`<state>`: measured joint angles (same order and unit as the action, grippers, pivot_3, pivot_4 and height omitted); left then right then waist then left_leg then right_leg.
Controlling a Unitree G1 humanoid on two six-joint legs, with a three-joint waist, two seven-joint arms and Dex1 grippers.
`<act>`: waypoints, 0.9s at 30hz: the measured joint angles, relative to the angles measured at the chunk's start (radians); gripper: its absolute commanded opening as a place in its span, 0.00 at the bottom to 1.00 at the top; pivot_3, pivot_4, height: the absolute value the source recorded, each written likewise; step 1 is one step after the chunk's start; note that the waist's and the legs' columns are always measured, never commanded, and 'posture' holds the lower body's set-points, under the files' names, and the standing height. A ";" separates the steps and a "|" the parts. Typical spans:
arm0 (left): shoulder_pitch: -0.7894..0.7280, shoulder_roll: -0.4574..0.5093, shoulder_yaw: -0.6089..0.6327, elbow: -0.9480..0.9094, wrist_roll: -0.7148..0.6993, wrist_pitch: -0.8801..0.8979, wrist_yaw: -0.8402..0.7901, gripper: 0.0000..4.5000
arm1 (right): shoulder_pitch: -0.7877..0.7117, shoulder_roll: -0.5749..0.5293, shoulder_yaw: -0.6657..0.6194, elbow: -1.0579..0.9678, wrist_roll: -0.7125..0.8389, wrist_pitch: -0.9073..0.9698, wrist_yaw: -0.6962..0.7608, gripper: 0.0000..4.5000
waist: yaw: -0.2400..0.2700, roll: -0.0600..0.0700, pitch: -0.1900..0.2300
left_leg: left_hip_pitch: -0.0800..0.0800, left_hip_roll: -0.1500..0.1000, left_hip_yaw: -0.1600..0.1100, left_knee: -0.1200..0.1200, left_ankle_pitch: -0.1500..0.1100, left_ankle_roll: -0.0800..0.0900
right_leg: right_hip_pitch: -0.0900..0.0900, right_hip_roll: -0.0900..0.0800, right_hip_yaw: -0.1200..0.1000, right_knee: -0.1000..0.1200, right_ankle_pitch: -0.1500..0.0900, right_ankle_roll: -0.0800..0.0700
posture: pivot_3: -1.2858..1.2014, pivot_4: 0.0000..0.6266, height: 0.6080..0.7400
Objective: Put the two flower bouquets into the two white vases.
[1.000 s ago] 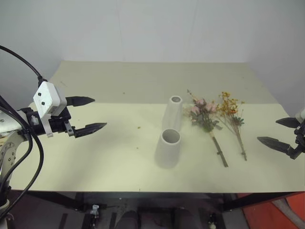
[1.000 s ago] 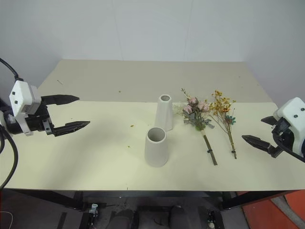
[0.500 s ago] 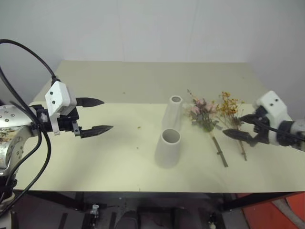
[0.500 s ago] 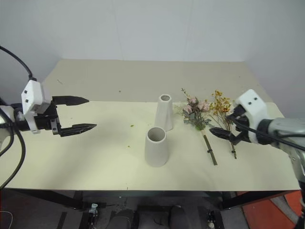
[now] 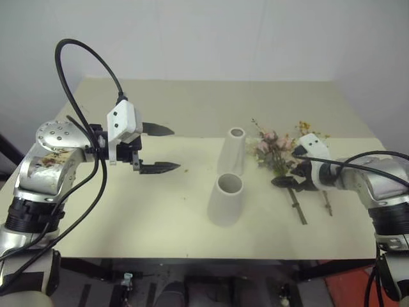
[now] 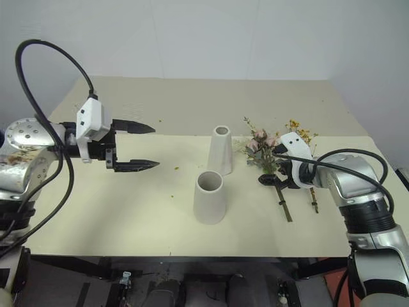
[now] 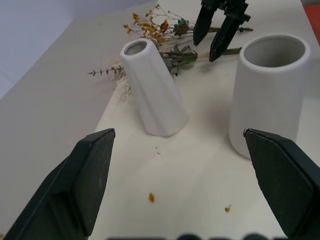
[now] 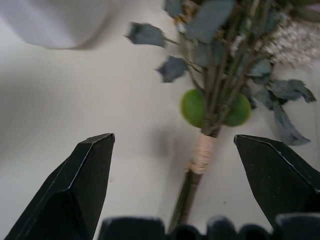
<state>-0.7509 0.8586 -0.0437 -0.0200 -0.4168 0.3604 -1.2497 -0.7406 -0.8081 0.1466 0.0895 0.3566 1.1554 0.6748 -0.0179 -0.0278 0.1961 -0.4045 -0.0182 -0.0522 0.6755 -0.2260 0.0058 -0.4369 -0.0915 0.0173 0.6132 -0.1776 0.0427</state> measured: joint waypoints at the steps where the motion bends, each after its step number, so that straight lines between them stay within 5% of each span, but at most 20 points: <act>1: -0.005 -0.006 -0.002 0.007 0.006 -0.013 -0.006 1.00 | -0.006 0.011 0.000 0.030 -0.008 -0.009 -0.001 1.00 | -0.001 0.000 0.000 | 0.000 0.000 0.000 0.000 0.000 0.000 | 0.000 0.000 0.000 0.000 0.000 0.000 | 0.52 0.24 1.00; 5: -0.010 -0.024 -0.004 0.037 0.026 -0.034 -0.020 1.00 | -0.039 0.048 0.026 0.144 -0.053 -0.039 0.001 0.87 | -0.004 0.000 0.000 | 0.000 0.000 0.000 0.000 0.000 0.000 | 0.000 0.000 0.001 0.000 0.001 -0.002 | 0.52 0.24 1.00; 16: 0.015 -0.029 -0.002 0.036 0.039 -0.053 -0.026 1.00 | -0.093 0.072 0.053 0.239 -0.126 -0.076 0.042 0.06 | -0.004 0.000 0.000 | 0.000 0.000 0.000 0.000 0.000 0.000 | -0.001 0.000 0.001 0.001 0.001 -0.002 | 0.52 0.24 1.00; 23: 0.018 -0.029 0.004 0.034 0.039 -0.053 -0.017 1.00 | -0.111 0.083 0.045 0.222 -0.138 -0.051 0.036 0.05 | -0.004 0.000 0.000 | 0.000 0.000 0.000 0.000 0.000 0.000 | -0.001 0.000 0.001 0.001 0.001 -0.002 | 0.52 0.24 1.00; 27: 0.018 -0.029 0.006 0.034 0.039 -0.053 -0.012 1.00 | -0.113 0.123 -0.069 0.150 -0.135 -0.036 -0.054 0.05 | -0.004 0.000 0.000 | -0.001 0.000 0.000 0.000 0.000 0.000 | -0.002 0.000 0.001 0.002 0.002 -0.002 | 0.52 0.24 1.00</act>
<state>-0.7326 0.8300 -0.0382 0.0136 -0.3774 0.3074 -1.2614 -0.8531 -0.6851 0.0775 0.2398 0.2216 1.1193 0.6208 -0.0218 -0.0277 0.1962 -0.4050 -0.0182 -0.0523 0.6759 -0.2259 0.0058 -0.4388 -0.0912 0.0184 0.6153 -0.1760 0.0406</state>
